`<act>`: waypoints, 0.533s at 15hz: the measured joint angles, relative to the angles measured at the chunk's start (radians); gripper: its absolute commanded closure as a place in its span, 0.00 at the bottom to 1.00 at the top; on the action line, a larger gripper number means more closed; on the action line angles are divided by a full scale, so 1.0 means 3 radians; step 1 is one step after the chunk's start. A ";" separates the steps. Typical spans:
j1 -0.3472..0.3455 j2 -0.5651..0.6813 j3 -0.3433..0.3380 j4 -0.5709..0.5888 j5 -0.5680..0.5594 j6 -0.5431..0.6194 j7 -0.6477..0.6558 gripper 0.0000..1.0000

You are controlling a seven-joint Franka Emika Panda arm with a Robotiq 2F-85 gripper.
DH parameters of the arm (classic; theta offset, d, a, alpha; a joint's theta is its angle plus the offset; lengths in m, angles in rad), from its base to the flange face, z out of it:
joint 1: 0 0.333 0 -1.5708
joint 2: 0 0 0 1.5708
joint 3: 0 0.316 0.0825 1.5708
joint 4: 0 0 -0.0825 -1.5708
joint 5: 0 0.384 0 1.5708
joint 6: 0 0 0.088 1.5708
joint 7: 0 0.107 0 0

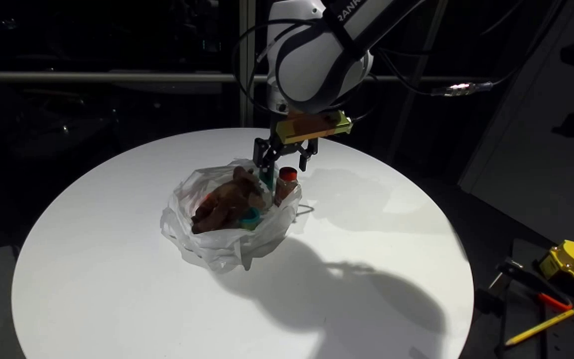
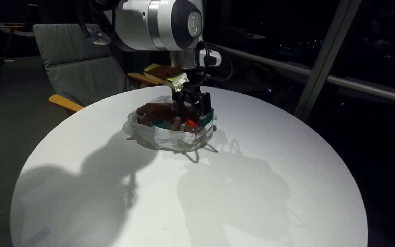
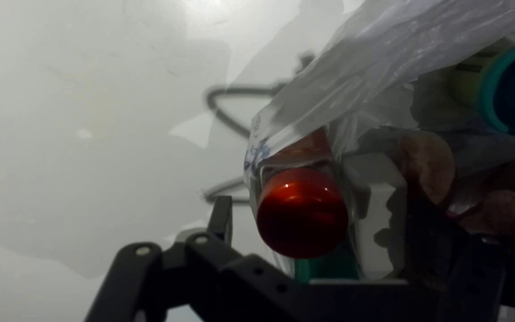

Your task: Remove the objects in the plastic and place them on the table

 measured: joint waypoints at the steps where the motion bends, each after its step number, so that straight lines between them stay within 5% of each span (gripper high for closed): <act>1: -0.0001 0.0023 -0.0008 0.0026 0.0005 -0.0007 -0.0004 0.26; 8: -0.0010 0.0085 -0.0018 0.0109 0.0022 -0.0059 -0.0028 0.76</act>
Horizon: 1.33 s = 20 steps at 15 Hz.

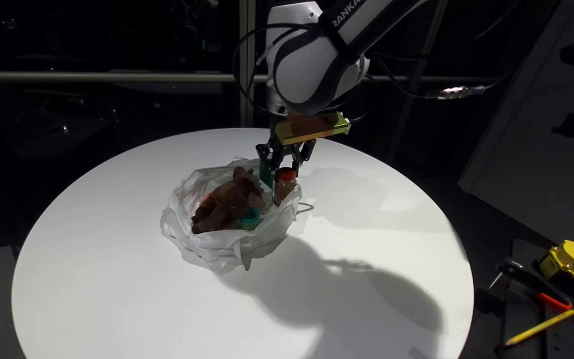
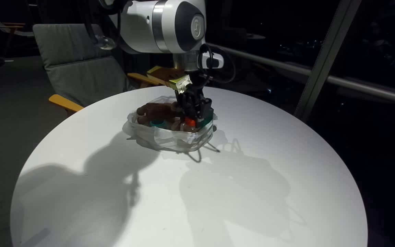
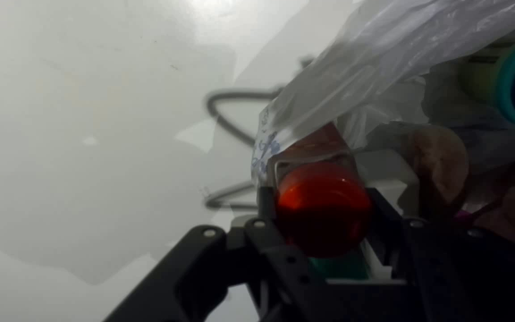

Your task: Remove the objects in the plastic and place them on the table

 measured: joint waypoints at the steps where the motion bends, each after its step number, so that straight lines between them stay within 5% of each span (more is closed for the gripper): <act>1: 0.0001 0.0000 -0.0001 0.0007 0.0000 -0.0011 0.0000 0.76; 10: 0.0094 -0.0112 -0.0022 -0.0006 0.0027 -0.0131 0.0077 0.76; 20: 0.0056 -0.0816 -0.0166 -0.0456 0.0170 -0.0137 0.0199 0.76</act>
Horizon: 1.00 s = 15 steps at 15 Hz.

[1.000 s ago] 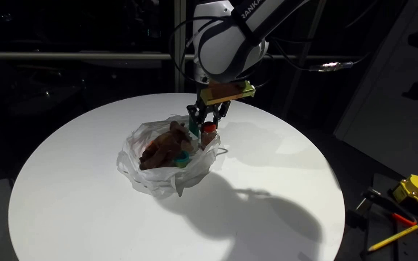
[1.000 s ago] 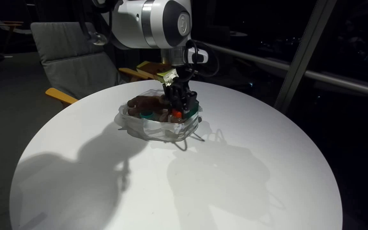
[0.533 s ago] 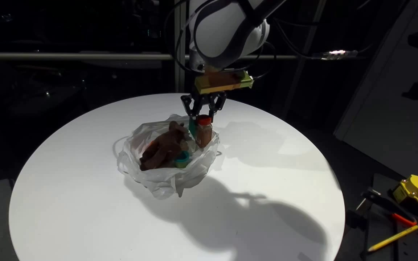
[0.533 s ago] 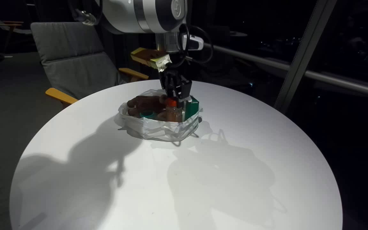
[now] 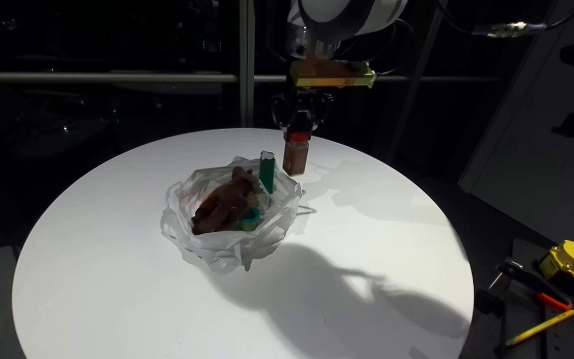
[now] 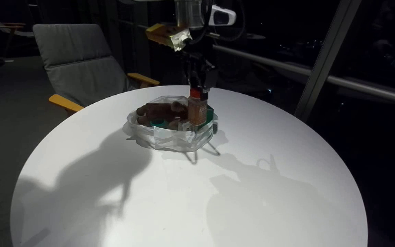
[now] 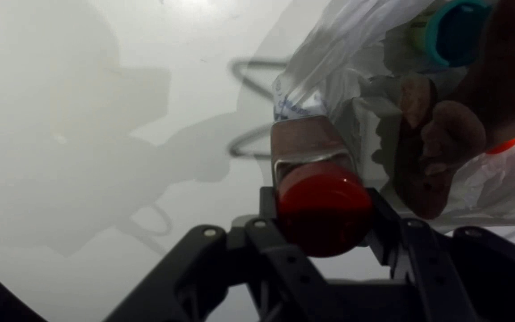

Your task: Remove the objects in the plastic and place them on the table

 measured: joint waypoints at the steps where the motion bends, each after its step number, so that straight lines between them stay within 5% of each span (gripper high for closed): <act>1: -0.0033 -0.0077 -0.0038 -0.0084 0.0000 0.0000 0.0015 0.76; 15: -0.0517 0.0062 -0.0139 -0.0531 0.0375 0.0191 0.0011 0.76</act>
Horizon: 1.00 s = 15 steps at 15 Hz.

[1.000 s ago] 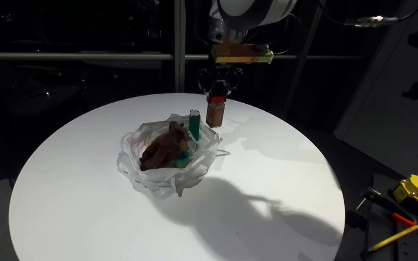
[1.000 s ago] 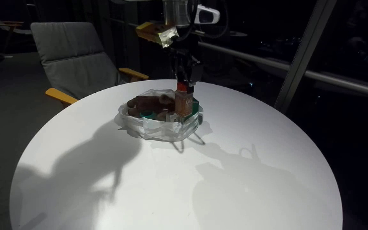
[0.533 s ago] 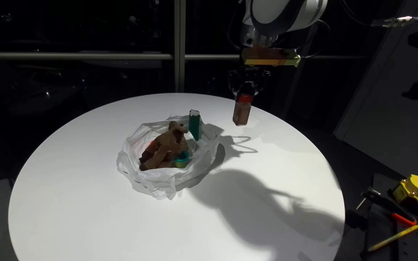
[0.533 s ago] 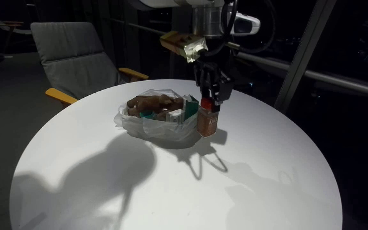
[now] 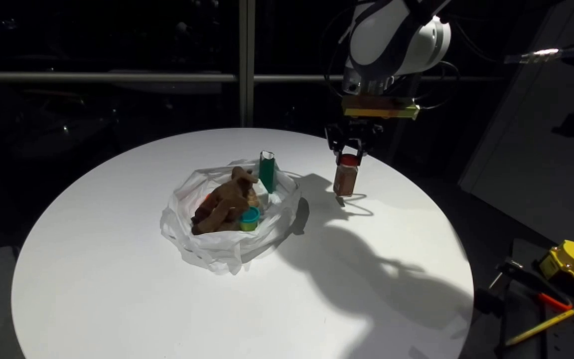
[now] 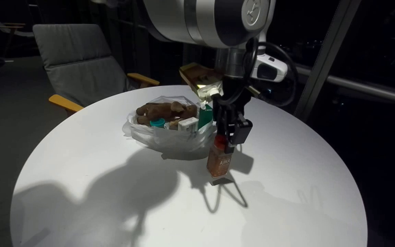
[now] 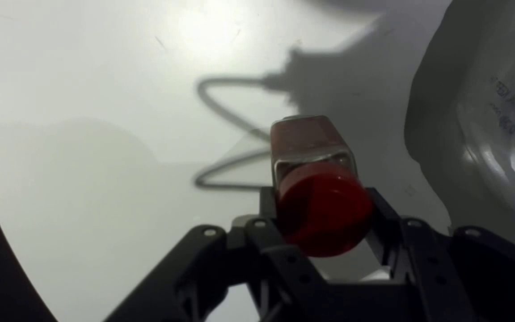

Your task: Remove the objects in the plastic and place them on the table

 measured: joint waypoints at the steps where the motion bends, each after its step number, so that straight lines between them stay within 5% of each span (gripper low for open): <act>1: -0.0007 0.0039 0.0000 -0.0001 0.0049 0.0003 -0.0001 0.76; 5: -0.0027 0.0161 -0.0001 0.0000 0.0147 0.0027 -0.0001 0.76; 6: -0.0029 0.0181 -0.0002 0.0000 0.0153 0.0039 -0.0001 0.26; 11: -0.0022 0.0184 -0.0006 -0.0001 0.0156 0.0147 -0.0001 0.00; 15: 0.0115 0.0088 -0.0049 -0.0007 0.0009 0.0326 0.0001 0.00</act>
